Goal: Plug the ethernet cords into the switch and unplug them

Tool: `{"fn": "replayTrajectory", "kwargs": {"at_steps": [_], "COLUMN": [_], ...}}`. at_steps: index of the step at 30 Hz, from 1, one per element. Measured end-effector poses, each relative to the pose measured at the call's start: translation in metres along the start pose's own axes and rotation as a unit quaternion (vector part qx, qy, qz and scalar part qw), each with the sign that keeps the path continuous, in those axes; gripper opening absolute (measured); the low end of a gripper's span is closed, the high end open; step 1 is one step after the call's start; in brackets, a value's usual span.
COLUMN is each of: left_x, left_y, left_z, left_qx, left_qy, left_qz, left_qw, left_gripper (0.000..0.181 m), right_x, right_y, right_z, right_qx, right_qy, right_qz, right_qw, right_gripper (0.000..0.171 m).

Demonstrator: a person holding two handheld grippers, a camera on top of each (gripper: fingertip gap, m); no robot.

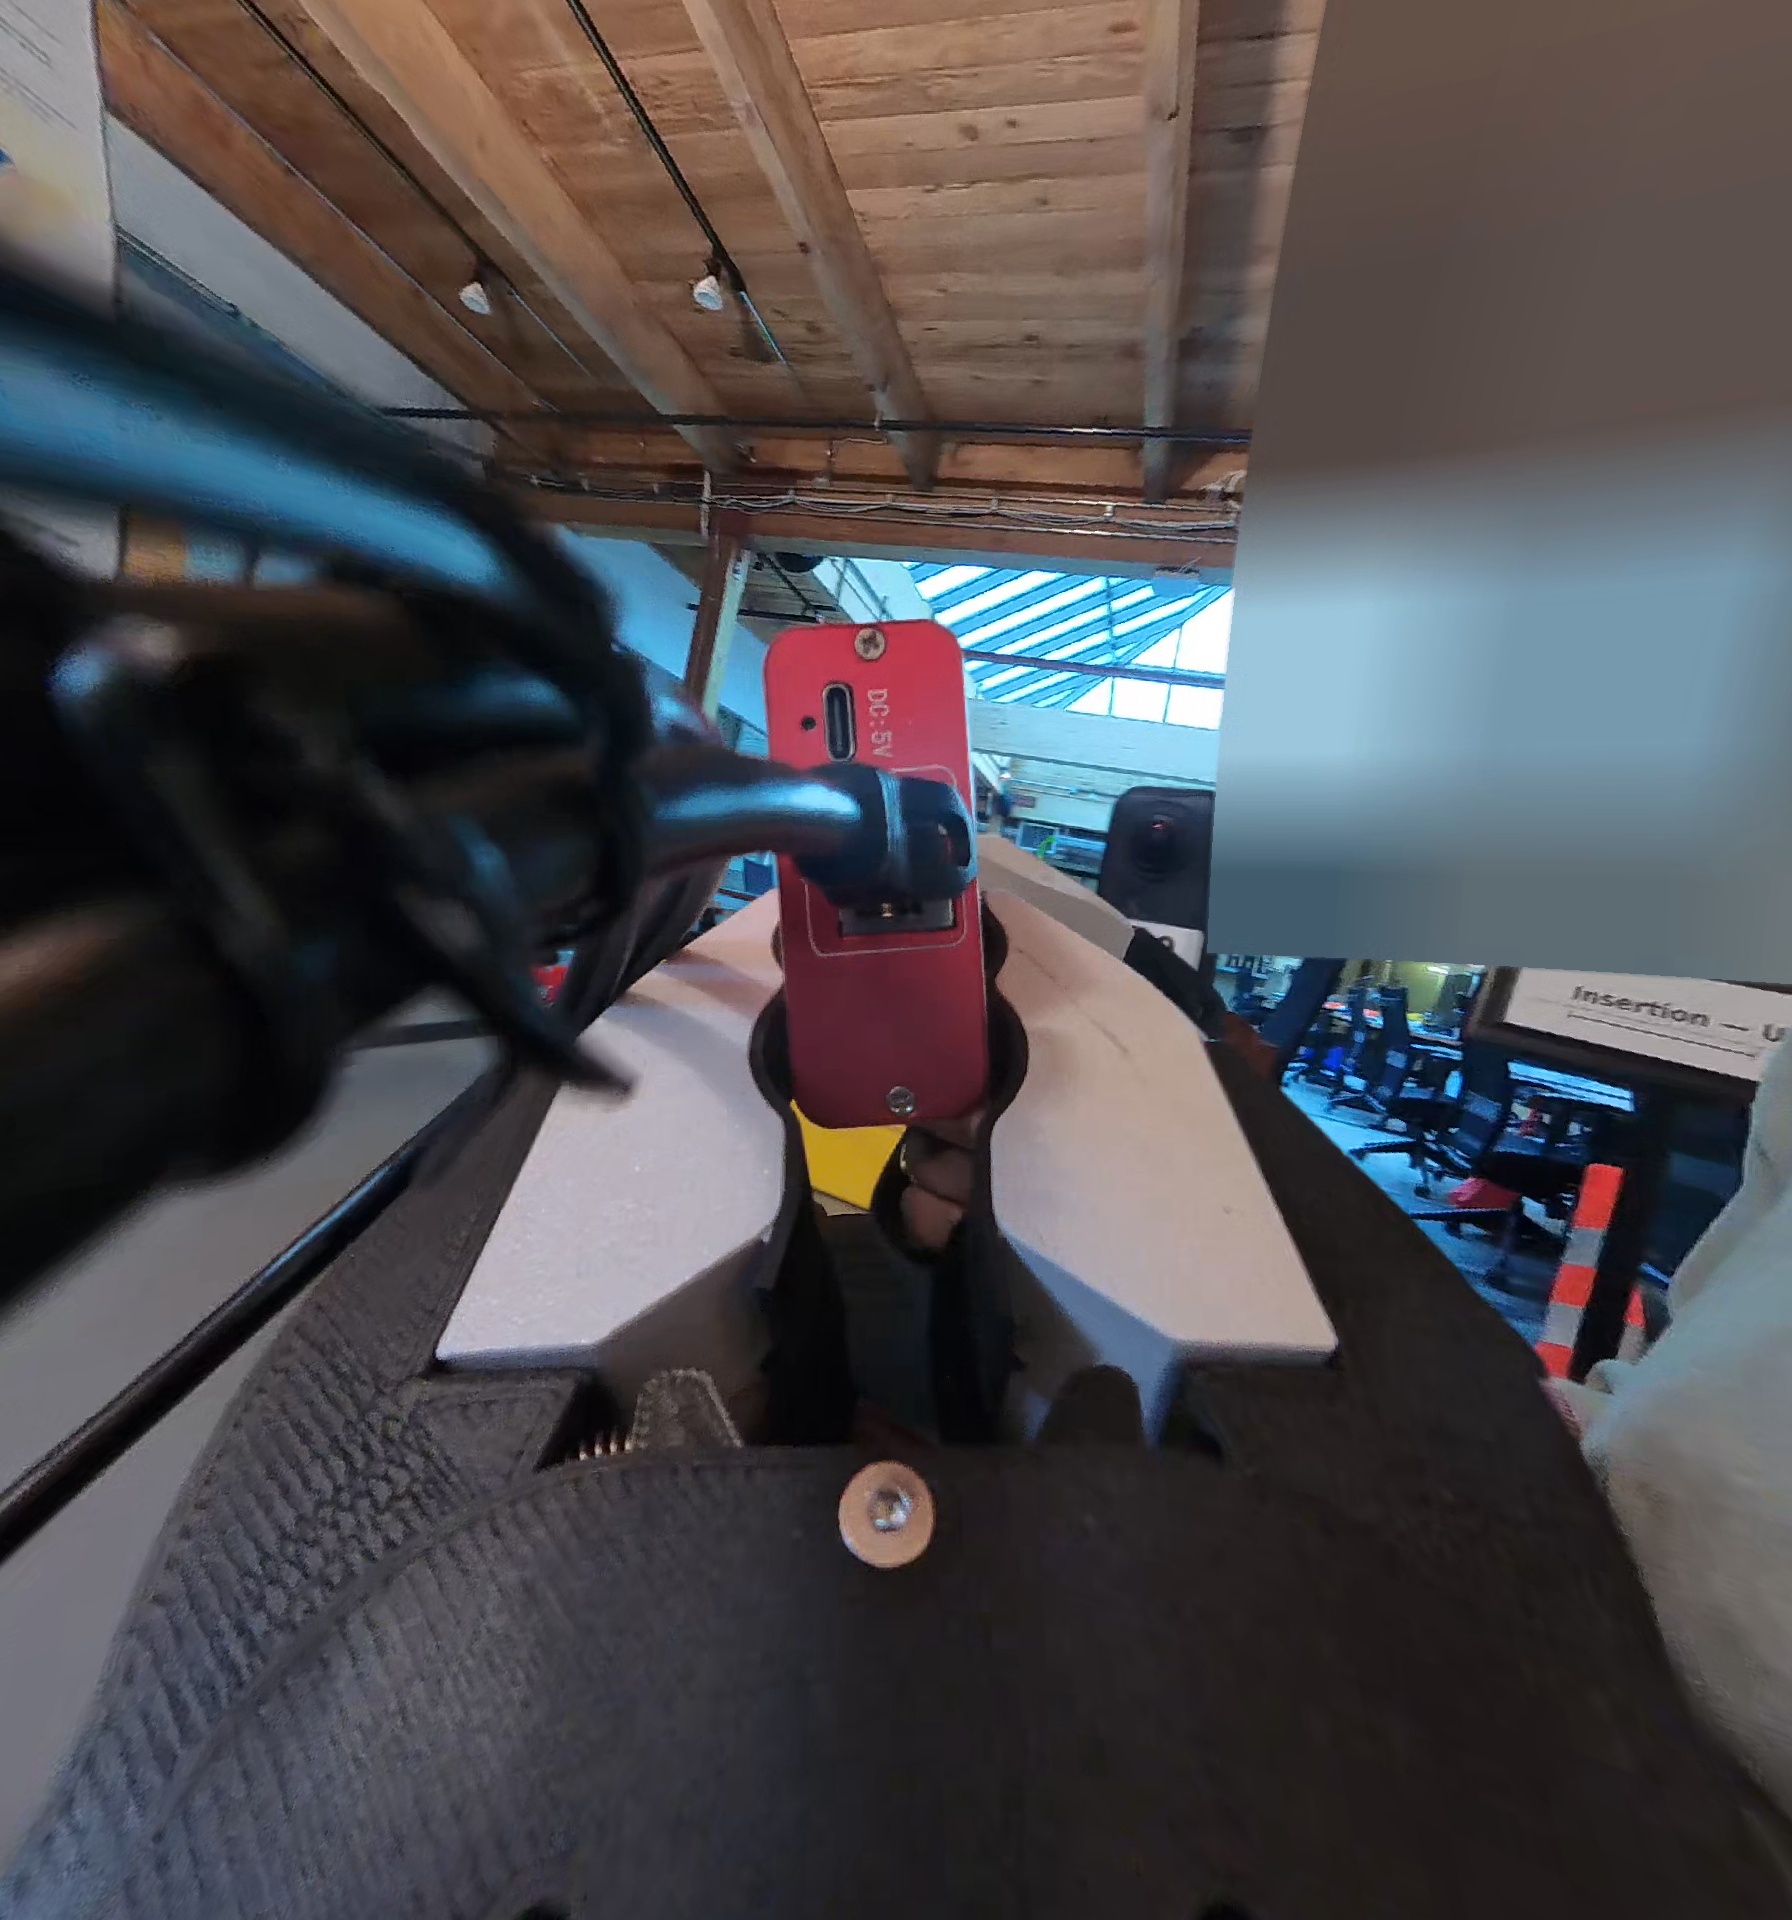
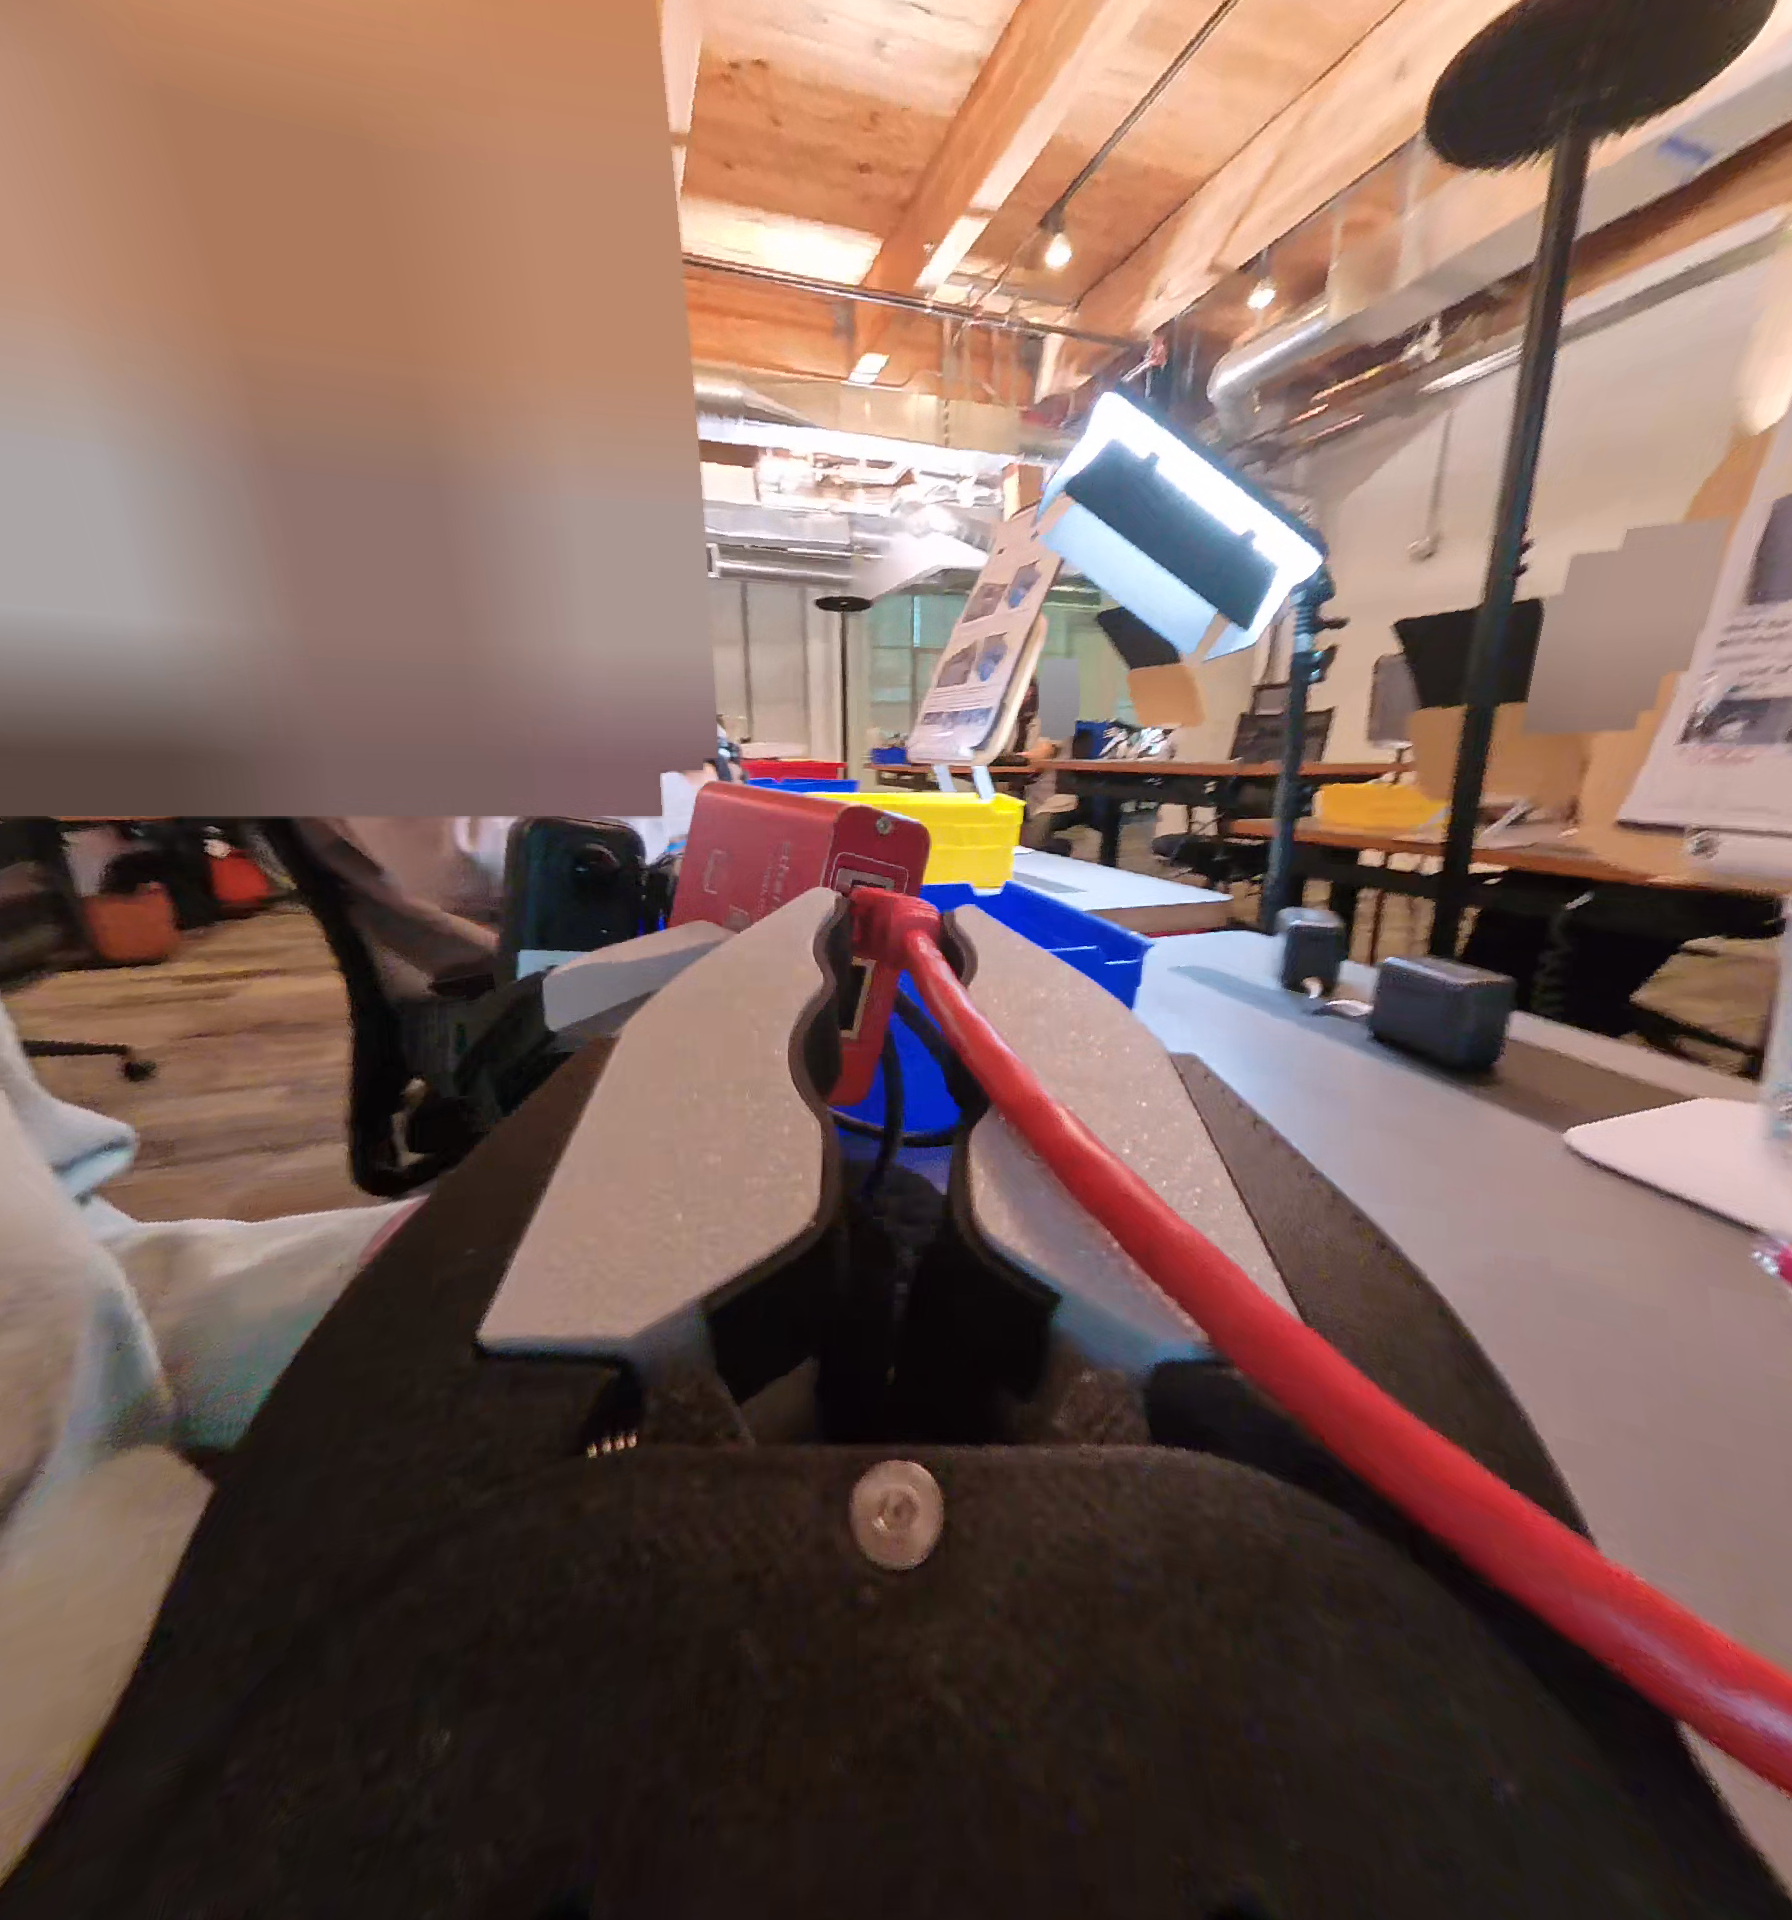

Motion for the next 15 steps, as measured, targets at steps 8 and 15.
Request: {"fn": "replayTrajectory", "kwargs": {"at_steps": [8,15], "left_x": [0.002,-0.012], "left_y": [0.0,0.029], "left_z": [-0.006,-0.033], "left_qx": [0.053,0.188], "left_qy": [0.097,0.127], "left_qz": [0.078,0.101], "left_qw": [0.991,0.969], "left_gripper": [0.029,0.029], "right_x": [-0.016,0.02], "right_y": [-0.002,0.085], "right_z": [-0.016,-0.08], "right_qx": [0.002,-0.033], "right_qy": [0.053,0.155], "right_qz": [0.001,0.213], "right_qw": [0.999,0.964], "right_gripper": [0.013,0.012]}}
Point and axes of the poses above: each gripper's, where its closed fingertips meet, y back along the fingers, z out of its underside, x = y × z across the jaws, the point moved 8 cm from there along y, back along the fingers, and after that the axes turned 2 degrees about z, right-handed, at the moved point
